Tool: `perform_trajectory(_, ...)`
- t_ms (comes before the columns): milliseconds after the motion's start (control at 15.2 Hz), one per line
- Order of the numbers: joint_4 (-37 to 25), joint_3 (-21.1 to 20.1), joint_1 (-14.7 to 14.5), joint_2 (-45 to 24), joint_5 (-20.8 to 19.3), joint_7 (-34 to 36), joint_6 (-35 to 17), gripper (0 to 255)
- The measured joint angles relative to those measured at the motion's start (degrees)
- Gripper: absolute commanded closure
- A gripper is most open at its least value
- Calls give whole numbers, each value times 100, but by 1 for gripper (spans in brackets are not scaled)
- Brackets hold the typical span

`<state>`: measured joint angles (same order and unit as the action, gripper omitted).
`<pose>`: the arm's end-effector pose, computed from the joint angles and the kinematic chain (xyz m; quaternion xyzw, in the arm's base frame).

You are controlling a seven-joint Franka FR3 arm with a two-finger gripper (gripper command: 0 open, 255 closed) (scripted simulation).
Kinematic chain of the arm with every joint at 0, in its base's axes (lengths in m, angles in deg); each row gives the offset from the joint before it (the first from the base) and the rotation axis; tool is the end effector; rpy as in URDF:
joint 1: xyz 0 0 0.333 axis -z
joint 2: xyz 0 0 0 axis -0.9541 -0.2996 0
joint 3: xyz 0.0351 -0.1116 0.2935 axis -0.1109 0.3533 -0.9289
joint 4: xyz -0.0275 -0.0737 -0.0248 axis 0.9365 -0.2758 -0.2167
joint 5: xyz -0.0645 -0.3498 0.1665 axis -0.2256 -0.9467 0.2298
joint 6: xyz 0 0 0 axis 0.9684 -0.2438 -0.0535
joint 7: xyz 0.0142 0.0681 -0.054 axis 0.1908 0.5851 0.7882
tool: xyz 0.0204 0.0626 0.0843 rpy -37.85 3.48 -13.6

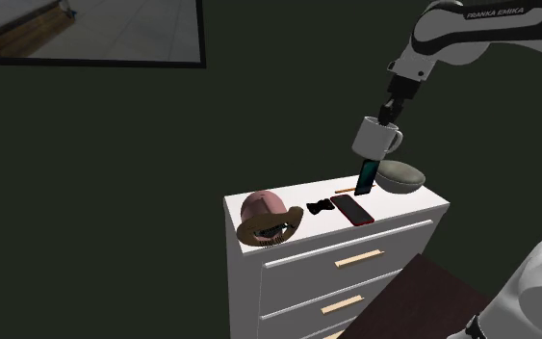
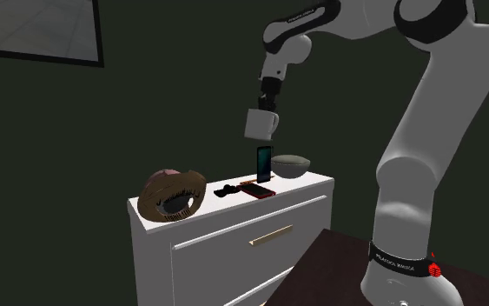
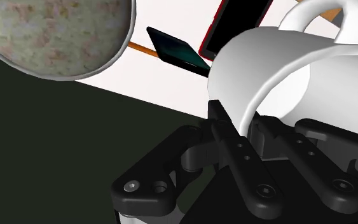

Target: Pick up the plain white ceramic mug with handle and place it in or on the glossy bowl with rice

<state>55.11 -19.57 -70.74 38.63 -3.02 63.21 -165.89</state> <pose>0.4510 -0.1525 0.5908 -0.9926 -0.0654 -0.0615 0.0812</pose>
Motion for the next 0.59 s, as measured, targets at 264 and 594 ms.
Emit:
perform_trajectory(264,-309,397,193,-178,-29,-565,218,255)
perform_trajectory(594,-759,909,430,-528,13,-1307,452,255)
